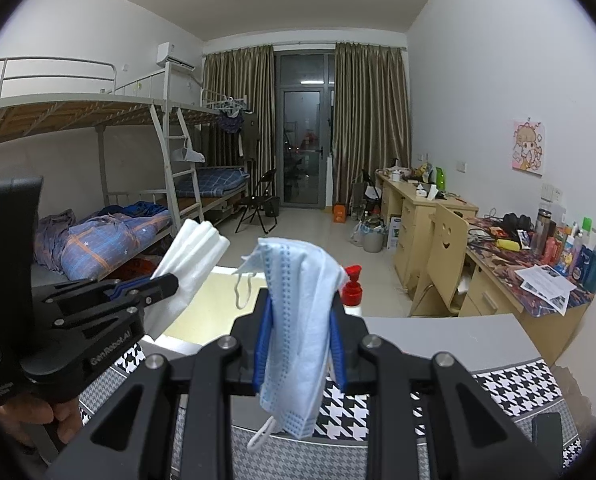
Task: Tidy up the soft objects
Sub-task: 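Carry both held masks toward the white foam box, then open the left tool to drop the white mask into the foam box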
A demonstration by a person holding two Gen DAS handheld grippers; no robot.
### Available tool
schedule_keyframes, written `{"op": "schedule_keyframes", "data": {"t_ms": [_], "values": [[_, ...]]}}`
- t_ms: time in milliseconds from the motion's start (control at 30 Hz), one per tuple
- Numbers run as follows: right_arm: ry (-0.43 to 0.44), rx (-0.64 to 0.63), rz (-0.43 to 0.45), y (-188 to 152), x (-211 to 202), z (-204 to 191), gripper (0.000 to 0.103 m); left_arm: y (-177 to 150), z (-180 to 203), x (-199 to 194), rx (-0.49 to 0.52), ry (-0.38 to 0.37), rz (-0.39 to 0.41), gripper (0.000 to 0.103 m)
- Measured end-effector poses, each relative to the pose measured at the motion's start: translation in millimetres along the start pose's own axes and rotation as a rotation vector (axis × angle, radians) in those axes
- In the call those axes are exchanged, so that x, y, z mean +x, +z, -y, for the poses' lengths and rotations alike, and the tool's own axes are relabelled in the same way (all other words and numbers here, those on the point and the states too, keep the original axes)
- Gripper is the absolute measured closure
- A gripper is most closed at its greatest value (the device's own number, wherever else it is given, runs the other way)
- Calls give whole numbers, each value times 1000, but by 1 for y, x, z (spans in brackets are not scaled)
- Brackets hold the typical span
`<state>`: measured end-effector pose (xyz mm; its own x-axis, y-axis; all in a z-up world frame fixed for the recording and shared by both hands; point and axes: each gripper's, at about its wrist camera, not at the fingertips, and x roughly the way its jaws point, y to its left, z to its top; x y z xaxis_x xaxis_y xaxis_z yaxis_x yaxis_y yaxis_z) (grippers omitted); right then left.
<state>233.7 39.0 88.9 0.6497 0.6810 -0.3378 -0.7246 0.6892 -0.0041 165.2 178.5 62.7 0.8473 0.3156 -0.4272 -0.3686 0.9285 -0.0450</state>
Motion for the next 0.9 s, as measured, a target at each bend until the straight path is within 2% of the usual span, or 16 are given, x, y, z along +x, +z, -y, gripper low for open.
{"op": "schedule_keyframes", "data": {"t_ms": [400,467,533,600,733,900], "values": [[-17,-1,-16,3,14,-4,73,0,-9,26,-4,13,-44,96],[-16,0,-18,3,15,-5,73,0,-12,33,-5,18,-67,84],[-19,-3,-20,5,17,-7,73,-1,-16,36,-17,21,-79,56],[-21,-6,-20,6,18,-8,73,-2,-20,35,-28,45,-62,43],[-23,-5,-21,6,20,-8,72,-2,-25,33,-35,57,-51,26],[-24,-5,-25,7,23,-10,72,-1,-32,27,-45,93,-22,12]]}}
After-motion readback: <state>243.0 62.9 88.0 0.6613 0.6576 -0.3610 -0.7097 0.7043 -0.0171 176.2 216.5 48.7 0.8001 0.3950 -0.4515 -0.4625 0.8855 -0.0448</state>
